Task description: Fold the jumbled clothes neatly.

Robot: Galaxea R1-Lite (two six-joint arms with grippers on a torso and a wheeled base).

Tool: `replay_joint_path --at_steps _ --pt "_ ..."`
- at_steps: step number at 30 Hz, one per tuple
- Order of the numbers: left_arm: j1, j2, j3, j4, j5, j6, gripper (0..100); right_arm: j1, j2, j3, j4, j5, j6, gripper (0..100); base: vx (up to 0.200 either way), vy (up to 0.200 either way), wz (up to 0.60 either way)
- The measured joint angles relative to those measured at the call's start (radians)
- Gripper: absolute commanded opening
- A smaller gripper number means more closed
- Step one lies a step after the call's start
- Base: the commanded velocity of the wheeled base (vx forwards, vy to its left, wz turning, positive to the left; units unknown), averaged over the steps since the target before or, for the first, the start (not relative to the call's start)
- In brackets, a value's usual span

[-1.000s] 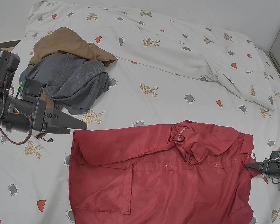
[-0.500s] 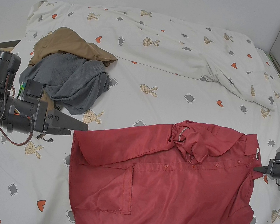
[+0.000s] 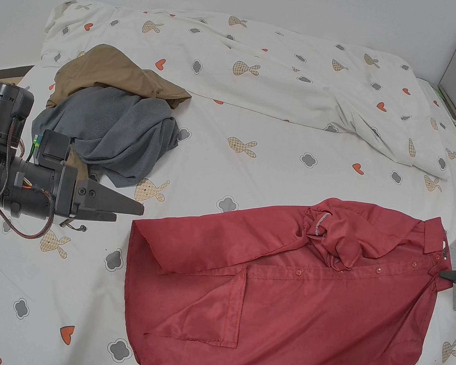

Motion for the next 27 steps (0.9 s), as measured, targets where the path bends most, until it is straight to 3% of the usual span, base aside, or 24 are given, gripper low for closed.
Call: replay_joint_path --at_steps 11,12,22,27 --pt "-0.014 0.007 0.004 0.0 0.0 0.0 100 -0.037 -0.004 0.015 0.009 -0.001 -0.005 0 0.0 0.0 0.0" --pt "-0.015 0.008 0.004 0.0 0.0 0.0 100 -0.03 -0.004 0.016 0.008 -0.002 -0.005 100 0.0 0.0 0.0" --pt "-0.023 0.025 0.007 -0.001 0.013 0.001 100 0.057 -0.055 0.008 -0.002 -0.002 0.013 100 0.0 0.0 0.0" --pt "-0.053 0.051 0.008 -0.002 0.091 0.02 100 0.064 -0.154 -0.039 -0.001 -0.001 0.076 100 0.0 0.0 0.0"
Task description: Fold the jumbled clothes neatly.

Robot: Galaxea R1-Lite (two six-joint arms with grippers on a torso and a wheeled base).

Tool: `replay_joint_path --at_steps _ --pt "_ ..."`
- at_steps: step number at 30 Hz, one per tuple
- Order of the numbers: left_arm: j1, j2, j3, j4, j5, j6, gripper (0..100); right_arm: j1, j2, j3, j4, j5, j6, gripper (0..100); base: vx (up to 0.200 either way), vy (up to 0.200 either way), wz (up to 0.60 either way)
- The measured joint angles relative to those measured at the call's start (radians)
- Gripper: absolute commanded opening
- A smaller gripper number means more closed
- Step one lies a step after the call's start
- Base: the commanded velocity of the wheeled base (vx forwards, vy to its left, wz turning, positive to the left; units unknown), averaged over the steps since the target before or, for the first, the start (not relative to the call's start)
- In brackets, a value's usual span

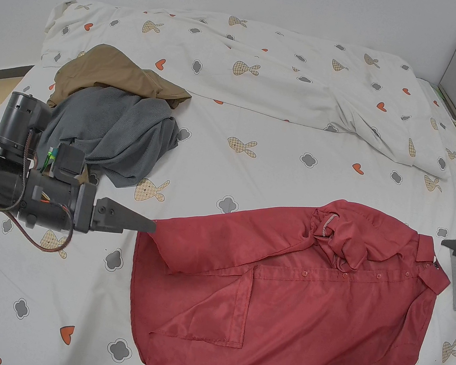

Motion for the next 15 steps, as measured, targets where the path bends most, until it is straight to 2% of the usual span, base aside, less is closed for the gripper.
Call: replay_joint_path --at_steps 2,7,8,10,11,15 --pt "-0.034 0.015 0.003 0.0 0.089 0.019 100 0.001 -0.052 -0.027 0.0 0.002 0.054 100 0.0 0.0 0.0" --pt "-0.165 0.067 0.004 -0.013 0.402 0.063 100 0.026 -0.166 -0.073 0.0 0.005 0.205 100 0.0 0.0 0.0" --pt "-0.209 0.088 -0.001 -0.019 0.491 0.08 100 0.042 -0.197 -0.077 0.0 0.005 0.236 100 0.0 0.0 0.0" --pt "-0.258 0.114 -0.011 -0.026 0.59 0.106 100 0.066 -0.231 -0.078 0.001 0.004 0.266 100 0.0 0.0 0.0" --pt "-0.297 0.137 -0.021 -0.03 0.664 0.131 100 0.09 -0.257 -0.077 0.0 0.004 0.286 100 0.0 0.0 0.0" --pt "-0.411 0.222 -0.066 -0.039 0.835 0.273 100 0.201 -0.337 -0.053 0.0 0.004 0.337 100 0.0 0.0 0.0"
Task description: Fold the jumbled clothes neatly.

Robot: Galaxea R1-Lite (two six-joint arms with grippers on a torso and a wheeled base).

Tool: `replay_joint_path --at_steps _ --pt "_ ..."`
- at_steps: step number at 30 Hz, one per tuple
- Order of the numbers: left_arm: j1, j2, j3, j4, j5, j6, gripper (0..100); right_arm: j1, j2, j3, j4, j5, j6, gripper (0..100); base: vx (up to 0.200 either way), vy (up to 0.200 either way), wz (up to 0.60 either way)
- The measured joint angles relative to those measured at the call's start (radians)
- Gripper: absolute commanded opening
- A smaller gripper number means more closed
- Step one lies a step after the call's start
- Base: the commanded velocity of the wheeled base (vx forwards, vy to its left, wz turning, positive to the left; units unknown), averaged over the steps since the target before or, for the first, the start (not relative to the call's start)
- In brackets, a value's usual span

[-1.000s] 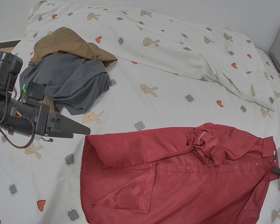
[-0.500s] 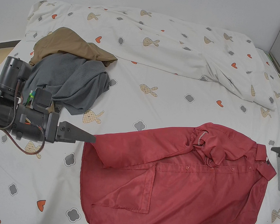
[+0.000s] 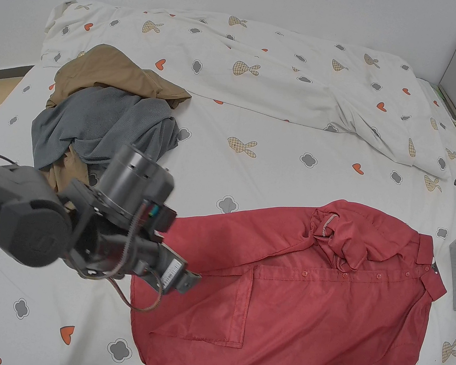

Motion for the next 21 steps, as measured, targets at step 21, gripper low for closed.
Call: replay_joint_path --at_steps 21 --pt "-0.27 0.286 -0.353 0.067 0.011 -0.065 100 0.191 -0.132 0.161 -0.083 -0.001 0.053 100 0.0 0.0 0.0"
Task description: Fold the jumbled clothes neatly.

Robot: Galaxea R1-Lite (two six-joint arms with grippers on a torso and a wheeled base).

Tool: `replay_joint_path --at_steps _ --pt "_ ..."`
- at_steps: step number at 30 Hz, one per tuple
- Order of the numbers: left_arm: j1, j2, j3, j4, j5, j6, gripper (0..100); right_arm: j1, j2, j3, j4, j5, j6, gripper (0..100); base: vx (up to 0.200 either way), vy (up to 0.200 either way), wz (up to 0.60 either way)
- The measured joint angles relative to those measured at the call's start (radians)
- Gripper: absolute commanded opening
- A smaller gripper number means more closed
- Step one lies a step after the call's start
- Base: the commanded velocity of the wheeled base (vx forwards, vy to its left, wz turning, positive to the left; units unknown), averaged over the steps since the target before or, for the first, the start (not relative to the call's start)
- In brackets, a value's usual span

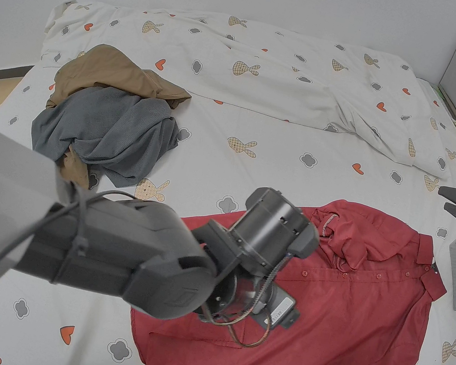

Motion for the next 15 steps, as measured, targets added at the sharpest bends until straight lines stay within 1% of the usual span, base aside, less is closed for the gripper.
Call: replay_joint_path --at_steps 5,9,11,15 --pt "-0.021 0.087 -0.178 0.134 -0.051 -0.115 100 0.003 -0.003 0.004 -0.003 0.0 0.0 100 0.0 0.0 0.0" --pt "-0.03 0.165 -0.321 0.278 -0.109 -0.195 100 0.005 -0.004 0.006 -0.004 0.0 0.0 100 0.0 0.0 0.0" --pt "-0.033 0.204 -0.366 0.311 -0.128 -0.214 100 0.006 -0.005 0.007 -0.005 0.0 0.0 100 0.0 0.0 0.0" --pt "-0.03 0.28 -0.421 0.323 -0.142 -0.221 100 0.013 -0.006 0.01 -0.005 0.0 0.0 100 0.0 0.0 0.0"
